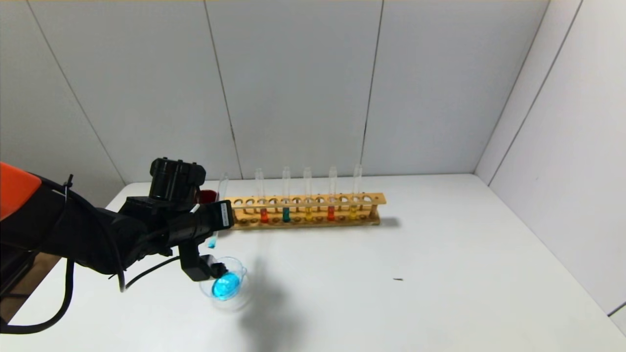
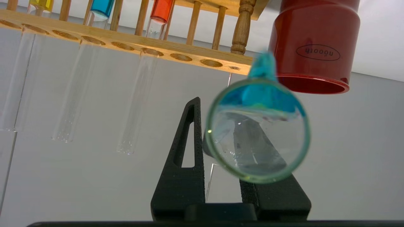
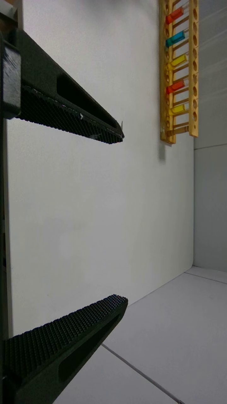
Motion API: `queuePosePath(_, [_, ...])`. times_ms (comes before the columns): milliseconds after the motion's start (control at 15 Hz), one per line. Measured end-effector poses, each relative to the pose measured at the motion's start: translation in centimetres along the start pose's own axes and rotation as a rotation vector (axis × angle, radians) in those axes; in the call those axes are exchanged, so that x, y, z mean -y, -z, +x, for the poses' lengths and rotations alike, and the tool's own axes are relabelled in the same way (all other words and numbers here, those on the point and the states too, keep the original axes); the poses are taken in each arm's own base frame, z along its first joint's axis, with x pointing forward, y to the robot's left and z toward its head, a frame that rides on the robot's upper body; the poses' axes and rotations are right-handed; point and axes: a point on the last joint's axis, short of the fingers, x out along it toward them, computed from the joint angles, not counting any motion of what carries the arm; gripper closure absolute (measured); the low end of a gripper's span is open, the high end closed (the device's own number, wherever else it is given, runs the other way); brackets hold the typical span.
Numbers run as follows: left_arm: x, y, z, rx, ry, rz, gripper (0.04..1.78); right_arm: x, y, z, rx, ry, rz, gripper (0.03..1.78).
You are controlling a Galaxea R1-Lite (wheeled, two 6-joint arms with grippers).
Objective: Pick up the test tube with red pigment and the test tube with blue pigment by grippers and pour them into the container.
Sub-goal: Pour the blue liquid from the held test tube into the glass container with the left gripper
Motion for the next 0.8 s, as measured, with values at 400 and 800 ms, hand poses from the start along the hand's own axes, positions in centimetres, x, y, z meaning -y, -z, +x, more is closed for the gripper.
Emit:
queuePosePath(400, [2.2,0.4,-1.2,0.032,0.07,-0.238,1.48,0.0,0.0,0.0,0.0,0.0,0.0,0.06])
queuePosePath(800, [4.2,0.7,-5.1,0.179,0.12,-0.854,1.48,0.0,0.0,0.0,0.0,0.0,0.0,0.06])
